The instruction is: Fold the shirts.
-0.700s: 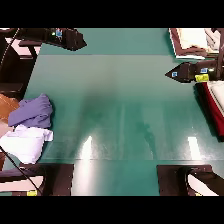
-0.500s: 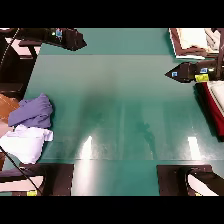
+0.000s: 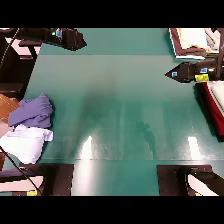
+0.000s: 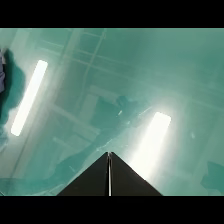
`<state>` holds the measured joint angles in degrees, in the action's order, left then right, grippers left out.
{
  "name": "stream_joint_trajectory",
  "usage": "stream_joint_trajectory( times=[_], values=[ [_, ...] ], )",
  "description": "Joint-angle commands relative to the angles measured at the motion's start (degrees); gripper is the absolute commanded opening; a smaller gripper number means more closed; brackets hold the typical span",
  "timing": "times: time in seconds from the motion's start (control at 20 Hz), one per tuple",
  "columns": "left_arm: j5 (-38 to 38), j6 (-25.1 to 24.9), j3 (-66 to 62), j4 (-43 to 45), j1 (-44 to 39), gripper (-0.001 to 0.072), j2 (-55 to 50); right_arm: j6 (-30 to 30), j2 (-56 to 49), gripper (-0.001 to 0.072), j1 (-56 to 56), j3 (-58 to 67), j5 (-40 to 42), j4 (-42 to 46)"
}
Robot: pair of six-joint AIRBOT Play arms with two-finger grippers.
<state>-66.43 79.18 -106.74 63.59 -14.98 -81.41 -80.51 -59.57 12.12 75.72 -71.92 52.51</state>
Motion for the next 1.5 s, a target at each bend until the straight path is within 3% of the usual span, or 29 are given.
stream_joint_trajectory(
  times=[0.0,0.2,0.45,0.55,0.6,0.65,0.7,1.1,1.15,1.2,1.25,1.3,1.45],
  values=[
    [1.49,0.24,0.02,-0.42,-0.04,0.0025,-0.02,-0.02,0.04,0.0017,0.07,0.00,-0.04,0.00],
    [-8.28,0.31,-0.42,4.87,4.44,0.0025,3.34,-0.02,0.04,0.0017,0.07,0.00,-0.04,0.04],
    [-24.44,4.98,5.03,28.92,15.30,0.0027,7.32,-0.02,0.04,0.0017,0.07,-0.02,0.24,0.07],
    [-25.09,5.07,10.62,30.10,20.00,0.0028,7.32,-0.02,0.04,0.0017,0.07,-0.04,1.20,0.04],
    [-24.11,5.09,14.21,30.12,21.88,0.0200,7.30,-0.02,0.04,0.0017,0.07,-0.04,1.46,0.04],
    [-22.53,5.75,17.79,30.12,23.28,0.0551,7.30,-0.02,0.04,0.0018,0.07,-0.04,1.46,0.04],
    [-19.80,6.99,21.77,30.14,24.50,0.0720,7.30,-0.02,0.04,0.0018,0.07,-0.04,1.51,0.04],
    [-1.99,9.42,45.66,30.80,26.34,0.0712,7.30,-0.02,0.02,0.0018,0.07,-0.04,3.08,0.07],
    [-2.05,9.46,46.34,30.80,26.34,0.0554,7.30,-0.02,0.02,0.0017,0.07,-0.04,3.82,0.07],
    [-2.69,9.35,46.25,30.80,26.34,0.0249,7.37,-0.02,0.02,0.0017,0.07,-0.04,4.48,0.04],
    [-2.73,9.33,46.18,30.80,26.32,0.0082,7.87,-0.02,0.04,0.0017,0.07,-0.04,4.90,0.04],
    [-2.69,9.35,45.70,30.75,26.34,0.0025,8.68,-0.02,0.04,0.0018,0.07,-0.04,5.18,0.02],
    [-2.60,9.35,38.99,29.57,25.90,0.0024,14.34,-0.02,0.09,0.0018,0.07,0.79,5.81,-0.46]
  ],
)
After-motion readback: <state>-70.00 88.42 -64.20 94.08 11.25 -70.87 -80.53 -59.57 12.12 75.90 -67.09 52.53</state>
